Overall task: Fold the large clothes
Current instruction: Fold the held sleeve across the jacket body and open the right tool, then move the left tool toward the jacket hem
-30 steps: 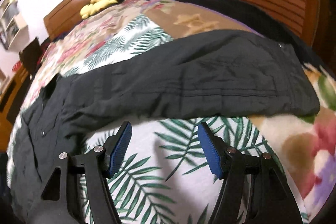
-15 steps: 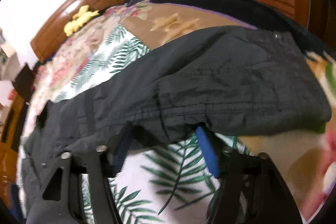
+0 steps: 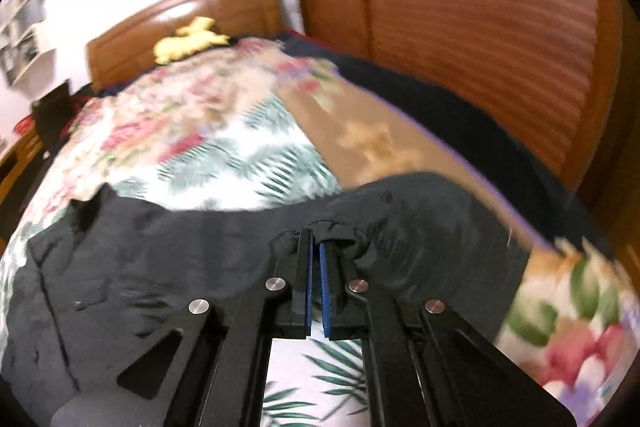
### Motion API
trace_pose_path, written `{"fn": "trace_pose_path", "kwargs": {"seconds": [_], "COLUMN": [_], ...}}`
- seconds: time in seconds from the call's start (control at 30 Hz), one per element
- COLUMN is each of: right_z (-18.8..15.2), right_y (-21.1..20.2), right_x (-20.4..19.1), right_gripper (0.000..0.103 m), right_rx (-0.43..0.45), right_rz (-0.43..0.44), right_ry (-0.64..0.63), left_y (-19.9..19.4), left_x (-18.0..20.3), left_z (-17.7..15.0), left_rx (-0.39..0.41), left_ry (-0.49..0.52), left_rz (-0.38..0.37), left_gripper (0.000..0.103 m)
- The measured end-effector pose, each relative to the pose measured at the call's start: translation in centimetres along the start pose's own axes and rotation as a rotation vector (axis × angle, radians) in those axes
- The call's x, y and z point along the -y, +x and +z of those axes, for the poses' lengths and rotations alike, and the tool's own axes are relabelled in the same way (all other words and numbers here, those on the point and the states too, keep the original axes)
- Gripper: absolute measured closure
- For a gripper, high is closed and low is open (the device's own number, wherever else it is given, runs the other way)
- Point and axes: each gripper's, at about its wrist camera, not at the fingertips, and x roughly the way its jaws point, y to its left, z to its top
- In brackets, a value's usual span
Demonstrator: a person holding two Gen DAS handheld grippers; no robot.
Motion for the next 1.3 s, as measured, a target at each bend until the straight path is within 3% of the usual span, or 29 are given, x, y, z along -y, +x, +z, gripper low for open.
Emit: {"fn": "trace_pose_path", "kwargs": {"seconds": [0.17, 0.3, 0.4, 0.5, 0.7, 0.73, 0.8, 0.87, 1.3], "right_z": [1.4, 0.8, -0.9, -2.9, -7.4, -7.8, -8.6, -9.3, -17.0], "right_y": [-3.9, -7.4, -9.7, -10.2, -9.0, -9.1, -9.1, -9.1, -7.6], "right_x": [-7.1, -14.4, -19.5, -23.1, -25.5, -25.3, -24.8, -24.0, -18.8], "right_gripper": [0.103, 0.103, 0.103, 0.103, 0.097, 0.094, 0.076, 0.069, 0.068], "right_rx": [0.076, 0.111, 0.105, 0.029, -0.146, -0.148, -0.15, -0.159, -0.226], "right_rz": [0.141, 0.305, 0.433, 0.532, 0.505, 0.498, 0.467, 0.464, 0.356], "right_ry": [-0.152, -0.294, -0.388, -0.451, -0.502, -0.506, -0.508, -0.502, -0.429], "left_y": [-0.1, -0.1, -0.2, -0.2, -0.2, -0.2, -0.2, -0.2, -0.9], "left_x": [-0.1, -0.1, -0.1, -0.2, -0.2, -0.2, -0.2, -0.2, 0.0], "left_z": [0.0, 0.0, 0.0, 0.0, 0.1, 0.1, 0.1, 0.1, 0.3], "left_rx": [-0.001, 0.001, 0.0, 0.0, -0.001, -0.001, -0.001, -0.003, 0.016], "left_ry": [-0.004, -0.004, -0.006, -0.008, -0.009, -0.009, -0.009, -0.009, 0.0], "left_rz": [-0.001, -0.002, -0.002, -0.005, -0.006, -0.006, -0.005, -0.005, -0.024], "left_gripper": [0.065, 0.065, 0.065, 0.065, 0.065, 0.065, 0.065, 0.065, 0.065]}}
